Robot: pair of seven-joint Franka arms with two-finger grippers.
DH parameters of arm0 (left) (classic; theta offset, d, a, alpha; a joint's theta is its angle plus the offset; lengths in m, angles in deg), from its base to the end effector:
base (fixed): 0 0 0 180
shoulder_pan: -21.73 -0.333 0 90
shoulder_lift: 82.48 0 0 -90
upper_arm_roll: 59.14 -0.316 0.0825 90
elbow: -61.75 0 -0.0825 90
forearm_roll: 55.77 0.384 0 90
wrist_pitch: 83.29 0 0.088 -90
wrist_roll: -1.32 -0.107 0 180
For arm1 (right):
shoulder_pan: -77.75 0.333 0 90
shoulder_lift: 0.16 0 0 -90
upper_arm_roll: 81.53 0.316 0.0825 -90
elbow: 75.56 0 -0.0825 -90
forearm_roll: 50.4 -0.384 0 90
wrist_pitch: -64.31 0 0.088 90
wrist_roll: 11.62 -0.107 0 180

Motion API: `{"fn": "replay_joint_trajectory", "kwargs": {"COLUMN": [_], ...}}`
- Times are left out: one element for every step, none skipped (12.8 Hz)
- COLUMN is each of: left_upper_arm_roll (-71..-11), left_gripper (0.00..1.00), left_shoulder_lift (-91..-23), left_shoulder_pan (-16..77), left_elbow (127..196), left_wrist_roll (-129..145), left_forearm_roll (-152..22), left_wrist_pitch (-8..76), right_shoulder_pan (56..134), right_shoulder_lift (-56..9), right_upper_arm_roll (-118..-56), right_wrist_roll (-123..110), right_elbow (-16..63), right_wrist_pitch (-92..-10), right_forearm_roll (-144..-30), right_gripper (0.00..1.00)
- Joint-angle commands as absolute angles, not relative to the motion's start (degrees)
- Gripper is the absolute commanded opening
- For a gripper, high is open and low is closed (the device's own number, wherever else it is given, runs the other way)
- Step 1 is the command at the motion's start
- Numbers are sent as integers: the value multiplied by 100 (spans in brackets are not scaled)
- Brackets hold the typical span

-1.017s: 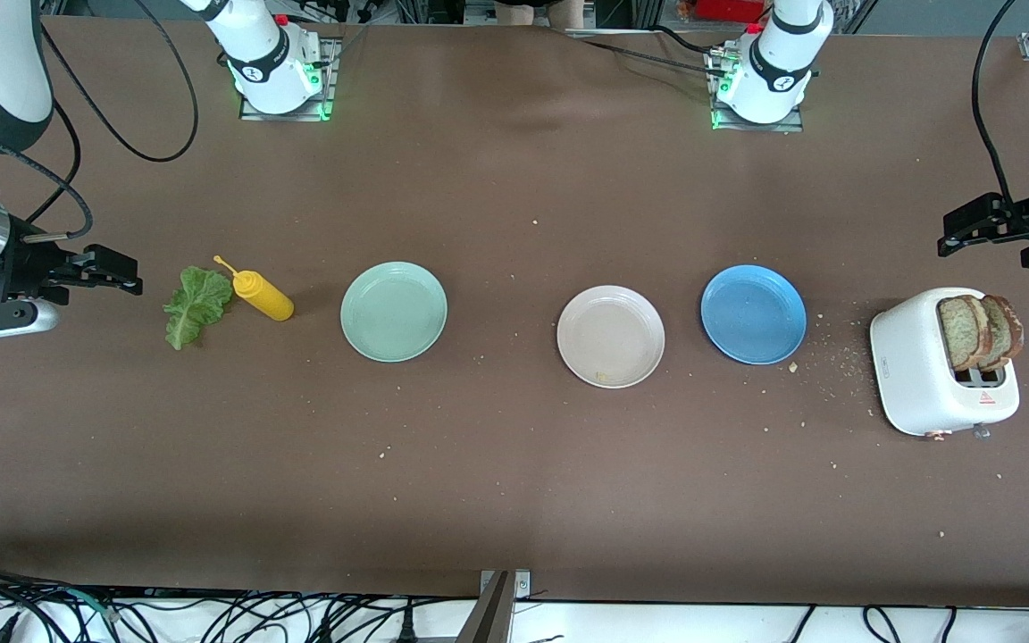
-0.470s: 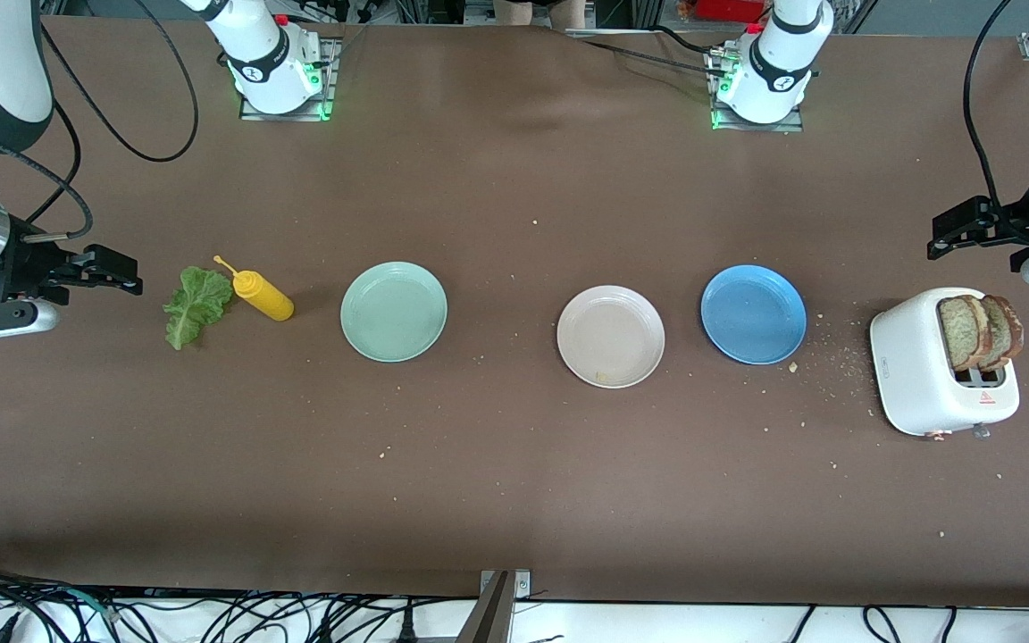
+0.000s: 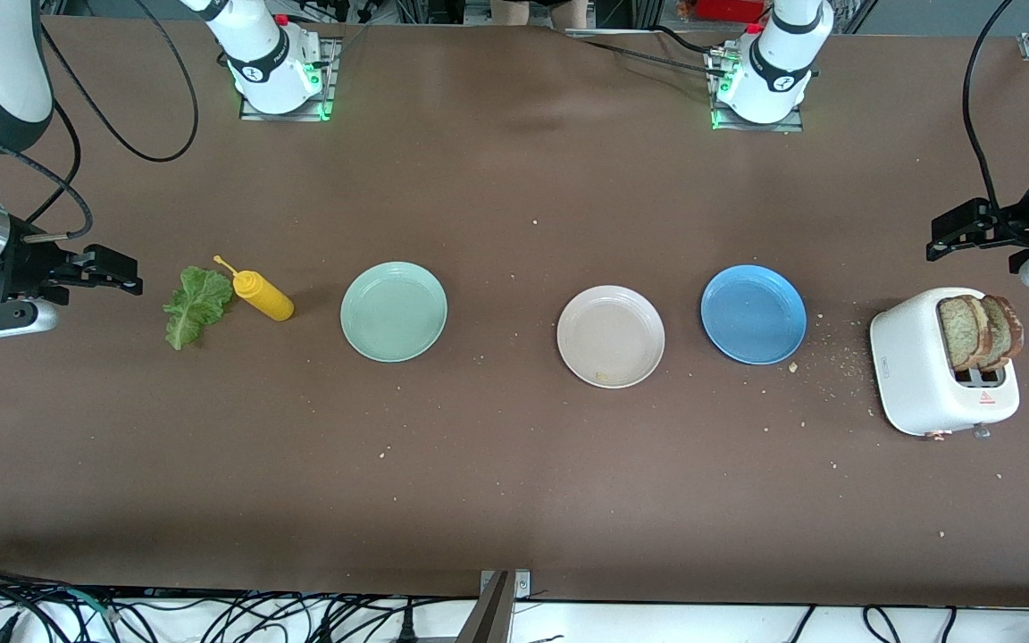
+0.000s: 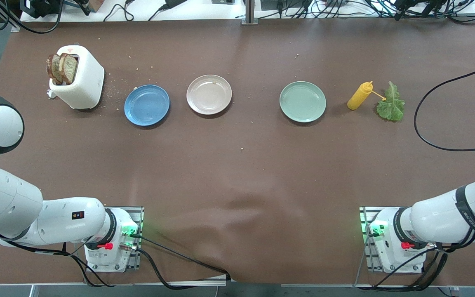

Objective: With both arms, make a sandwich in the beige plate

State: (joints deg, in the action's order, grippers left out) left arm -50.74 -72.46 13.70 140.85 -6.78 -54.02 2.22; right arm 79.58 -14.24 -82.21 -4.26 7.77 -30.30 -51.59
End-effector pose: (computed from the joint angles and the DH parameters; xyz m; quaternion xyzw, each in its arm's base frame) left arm 0.5995 0.0079 0.6069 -0.9969 0.0724 0.0307 0.0004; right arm 0.6308 0.0156 0.5406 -0.9970 -0.0732 0.0239 0.0102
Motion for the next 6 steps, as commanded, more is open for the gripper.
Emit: {"fn": "replay_joint_trajectory", "kwargs": {"left_upper_arm_roll": [-5053, -5035, -5026, -5026, -5026, -5026], "left_gripper": [100, 100, 100, 100, 100, 100], "left_shoulder_lift": [-7176, -7176, -7176, -7176, -7176, -7176], "left_shoulder_pan": [1391, 1391, 1391, 1391, 1391, 1391], "left_elbow": [13910, 13910, 13910, 13910, 13910, 13910], "left_wrist_roll": [-703, -703, -703, -703, -703, -703], "left_forearm_roll": [-5287, -5287, -5287, -5278, -5269, -5269], "left_wrist_pitch": [162, 162, 162, 162, 153, 162], "right_shoulder_pan": [7959, 7959, 7959, 7959, 7959, 7959], "right_shoulder_lift": [-1440, -1440, -1440, -1440, -1440, -1440], "right_upper_arm_roll": [-8214, -8214, -8214, -8214, -8223, -8214], "right_wrist_roll": [-415, -414, -423, -415, -414, -414], "right_elbow": [741, 741, 741, 741, 741, 741], "right_wrist_pitch": [-3044, -3044, -3044, -3044, -3035, -3035], "right_forearm_roll": [-5163, -5163, -5163, -5163, -5163, -5163], "right_gripper": [100, 100, 100, 100, 100, 100]}}
